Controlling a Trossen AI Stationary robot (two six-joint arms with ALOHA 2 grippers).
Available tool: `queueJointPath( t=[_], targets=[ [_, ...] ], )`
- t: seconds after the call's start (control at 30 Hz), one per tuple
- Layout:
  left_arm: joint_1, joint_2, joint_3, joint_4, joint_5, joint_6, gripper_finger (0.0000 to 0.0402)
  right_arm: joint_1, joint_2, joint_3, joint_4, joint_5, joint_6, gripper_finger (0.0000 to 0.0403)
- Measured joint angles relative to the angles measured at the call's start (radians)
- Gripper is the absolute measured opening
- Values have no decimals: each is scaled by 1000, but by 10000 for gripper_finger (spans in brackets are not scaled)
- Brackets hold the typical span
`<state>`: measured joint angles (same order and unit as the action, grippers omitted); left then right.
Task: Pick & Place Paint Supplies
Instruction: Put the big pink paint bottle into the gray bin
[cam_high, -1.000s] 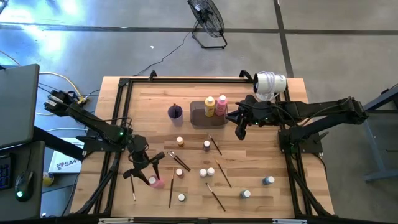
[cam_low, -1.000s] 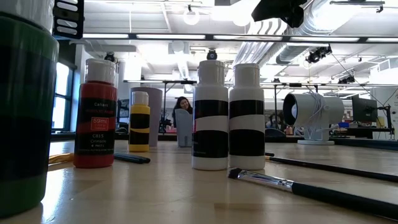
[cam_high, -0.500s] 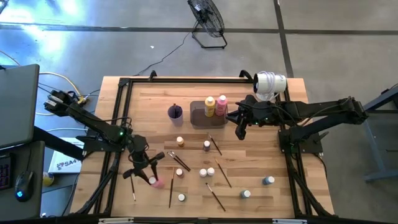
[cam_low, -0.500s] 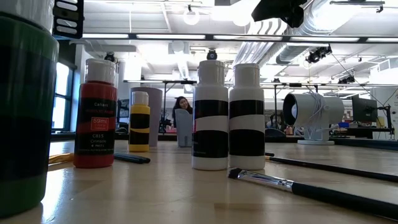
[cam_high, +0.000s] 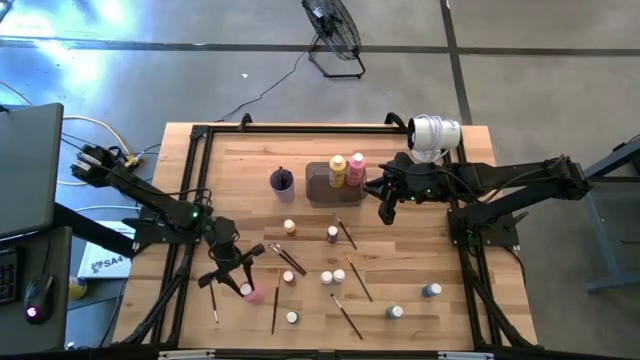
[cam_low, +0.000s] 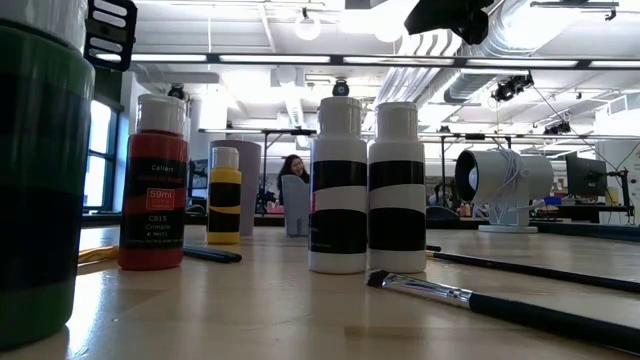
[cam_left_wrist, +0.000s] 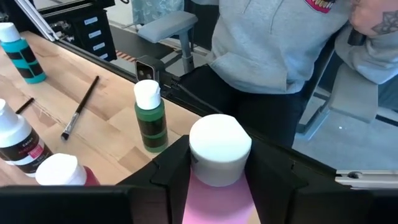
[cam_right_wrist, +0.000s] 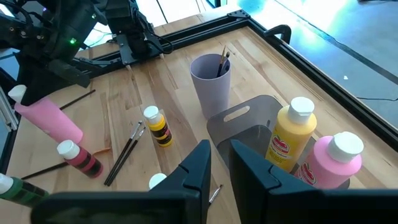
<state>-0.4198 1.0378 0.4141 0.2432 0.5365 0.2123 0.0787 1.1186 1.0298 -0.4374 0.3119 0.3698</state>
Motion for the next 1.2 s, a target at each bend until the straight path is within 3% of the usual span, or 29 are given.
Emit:
queueJointPath(
  t=[0.33,0.57,0.77,0.9,1.2],
  targets=[
    [0,-10,0,92,29,-73,123,0,0,0,0,0,21,48],
    [0,-58,0,98,-30,-153,123,0,0,0,0,0,19,48],
    [1,-121,0,90,-229,-209,123,0,0,0,0,0,19,48],
    [1,-181,4,64,-309,-248,122,0,0,0,0,0,19,48],
    [1,-250,166,-234,-482,-331,122,0,0,0,0,0,7,48]
  ],
)
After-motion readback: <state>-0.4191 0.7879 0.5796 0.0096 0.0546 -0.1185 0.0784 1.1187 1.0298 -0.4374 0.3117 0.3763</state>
